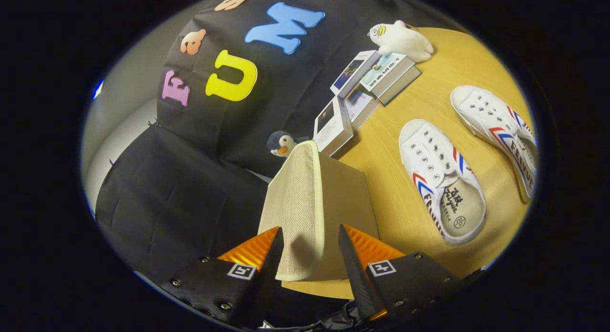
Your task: Open the storage box then place both shoes into the box .Put the left shoe in first, then the right shoe, with the right side of both shoes facing outward in a uniform manner.
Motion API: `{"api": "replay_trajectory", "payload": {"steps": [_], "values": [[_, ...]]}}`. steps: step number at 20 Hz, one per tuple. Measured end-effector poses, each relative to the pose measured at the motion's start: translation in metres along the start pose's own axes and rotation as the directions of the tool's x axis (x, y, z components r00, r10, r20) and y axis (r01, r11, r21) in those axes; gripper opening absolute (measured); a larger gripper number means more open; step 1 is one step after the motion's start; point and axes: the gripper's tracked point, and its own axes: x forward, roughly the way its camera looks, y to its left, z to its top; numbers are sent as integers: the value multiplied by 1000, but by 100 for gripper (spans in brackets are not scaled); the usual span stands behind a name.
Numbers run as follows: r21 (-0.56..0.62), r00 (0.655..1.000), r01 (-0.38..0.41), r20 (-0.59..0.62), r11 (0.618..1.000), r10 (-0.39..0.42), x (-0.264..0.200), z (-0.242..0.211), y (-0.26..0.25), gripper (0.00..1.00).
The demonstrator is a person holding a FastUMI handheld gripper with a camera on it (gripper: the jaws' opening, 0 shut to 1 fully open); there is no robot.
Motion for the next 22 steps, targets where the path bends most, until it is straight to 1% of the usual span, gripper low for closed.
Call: {"api": "replay_trajectory", "payload": {"steps": [3, 4, 5, 7, 8, 9, 10, 14, 16, 18, 22], "values": [[49, 999, -31, -30, 998, 32, 0, -5, 5, 71], [62, 1000, -2, -6, 998, 2, 10, -5, -1, 46], [91, 1000, -20, -4, 996, 20, 2, 3, -1, 21], [136, 998, -47, -31, 990, 52, 1, -1, 3, 22], [134, 998, -53, -29, 990, 57, 11, -5, 3, 22], [175, 998, -63, 10, 983, 62, -2, 14, 0, 11], [194, 997, -81, 7, 978, 81, 6, 13, 6, 0], [155, 996, -77, -34, 985, 83, -9, 10, 21, 0], [127, 994, -91, -55, 988, 99, -12, 13, 38, 0], [88, 992, -109, -49, 990, 114, -16, 23, 57, 0], [35, 984, -168, -46, 985, 169, -19, 28, 103, 0]]}}
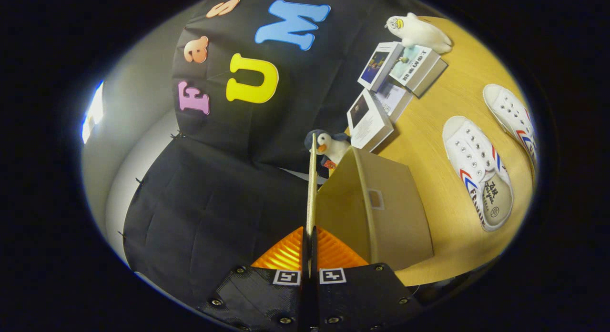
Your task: Open the storage box then place both shoes into the box .Put the left shoe in first, then the right shoe, with the right side of both shoes facing outward in a uniform manner.
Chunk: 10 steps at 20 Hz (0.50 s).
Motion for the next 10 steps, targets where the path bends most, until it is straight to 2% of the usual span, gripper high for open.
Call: {"api": "replay_trajectory", "payload": {"steps": [5, 10], "values": [[-85, 999, -43, -9, 995, 43, 17, -6, 49, 0], [-234, 999, -51, -26, 971, 46, 38, -24, 89, 0]]}}
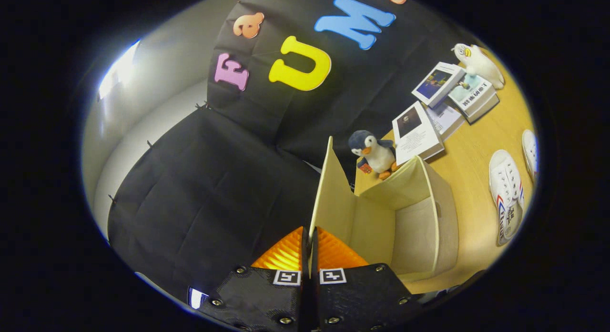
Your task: Open the storage box then place both shoes into the box .Put the left shoe in first, then the right shoe, with the right side of both shoes facing outward in a uniform manner.
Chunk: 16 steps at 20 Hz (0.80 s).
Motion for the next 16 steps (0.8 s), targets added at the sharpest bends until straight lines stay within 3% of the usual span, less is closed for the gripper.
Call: {"api": "replay_trajectory", "payload": {"steps": [13, 16], "values": [[-243, 998, -13, -70, 970, -4, 83, -58, 71, 0], [-249, 994, -20, -107, 968, -7, 103, -77, 74, 2]]}}
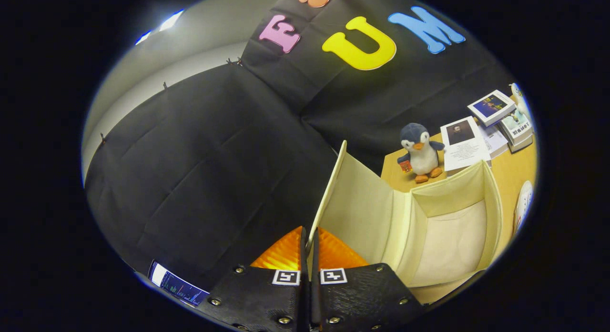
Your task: Open the storage box then place both shoes into the box .Put the left shoe in first, then the right shoe, with the right side of both shoes facing outward in a uniform manner.
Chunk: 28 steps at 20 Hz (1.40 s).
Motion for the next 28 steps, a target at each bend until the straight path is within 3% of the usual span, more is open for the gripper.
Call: {"api": "replay_trajectory", "payload": {"steps": [2, 4, 5, 7, 8, 9, 19, 28], "values": [[-24, 1000, -17, -20, 1000, 16, 11, -4, 9, 15], [-77, 1000, -8, -15, 997, 7, 11, -3, 7, 19], [-106, 1000, 0, -14, 994, -2, 7, -4, 5, 53], [-151, 1000, 27, -9, 988, -28, 2, -1, -9, 71], [-161, 999, 44, -1, 986, -44, -3, 4, -18, 73], [-168, 998, 61, 12, 984, -59, -5, 8, -26, 98], [-224, 957, 280, 143, 934, -253, -78, 78, -137, 97], [-232, 881, 471, 153, 851, -447, -136, 93, -254, 97]]}}
